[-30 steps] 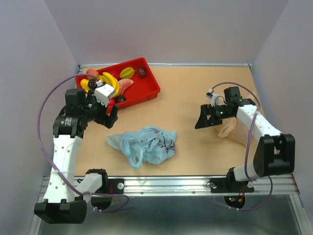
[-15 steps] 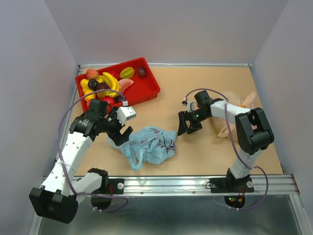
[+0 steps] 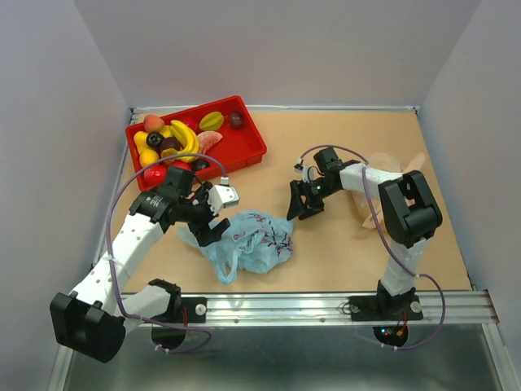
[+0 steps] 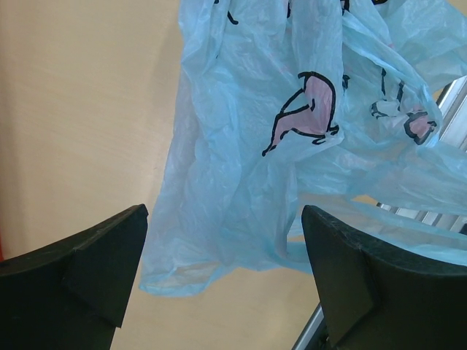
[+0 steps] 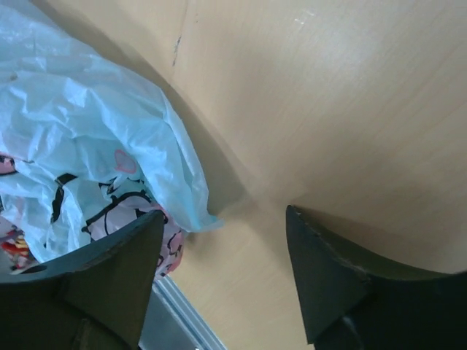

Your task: Place the fake fruits into the plastic bag and tie a complex knot

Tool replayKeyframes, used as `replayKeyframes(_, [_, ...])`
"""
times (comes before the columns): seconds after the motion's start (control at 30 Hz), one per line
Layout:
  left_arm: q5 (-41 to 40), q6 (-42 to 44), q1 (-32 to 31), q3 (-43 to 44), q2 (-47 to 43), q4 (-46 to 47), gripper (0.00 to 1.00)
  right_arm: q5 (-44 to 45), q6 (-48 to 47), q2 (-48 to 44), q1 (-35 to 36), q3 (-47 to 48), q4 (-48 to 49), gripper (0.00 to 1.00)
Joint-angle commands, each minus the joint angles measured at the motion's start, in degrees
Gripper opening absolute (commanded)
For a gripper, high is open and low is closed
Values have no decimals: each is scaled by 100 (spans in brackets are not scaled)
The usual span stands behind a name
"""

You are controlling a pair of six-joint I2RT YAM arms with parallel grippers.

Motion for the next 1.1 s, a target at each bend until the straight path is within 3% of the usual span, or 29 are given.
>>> replayKeyframes(0.0, [47,125,-133,-45,-73,45,99,28,15,311,131,142,205,69])
replayKeyframes(0.23, [29,159,-177,33,-99,-43,99,-219,-55,372,219,37,214,56])
replayKeyframes(0.33, [3,195,-221,77,-73,-113,99,-385,-99,469,219,80,214,25])
replayKeyframes(0.37, [-6,256,-247,86,-38,-148,99,-455,-90,513,219,98,205,1])
replayKeyframes(0.53, [-85,266,-440,-1,59,-88,99,-465,-108,373,219,142,240,0])
replayKeyframes(0.7, [-532,46,-563,-282,172,536,97,-465,-152,162,211,142,214,0])
replayKeyframes(0.73, [-759,45,-564,-291,208,694,77,-421,-221,101,211,133,205,0])
replayKeyframes(0.8, [-867,185,-564,-170,304,608,50,-97,-301,-22,150,54,187,0])
replayKeyframes(0.83, [-858,299,-555,-108,322,329,21,70,-397,-153,88,37,179,0])
replayKeyframes(0.87, [-815,466,-555,58,305,152,0,411,-467,-198,-95,63,153,1])
replayKeyframes(1.07, [-296,836,-528,245,-196,-640,0,1336,-1074,187,-1273,957,135,0])
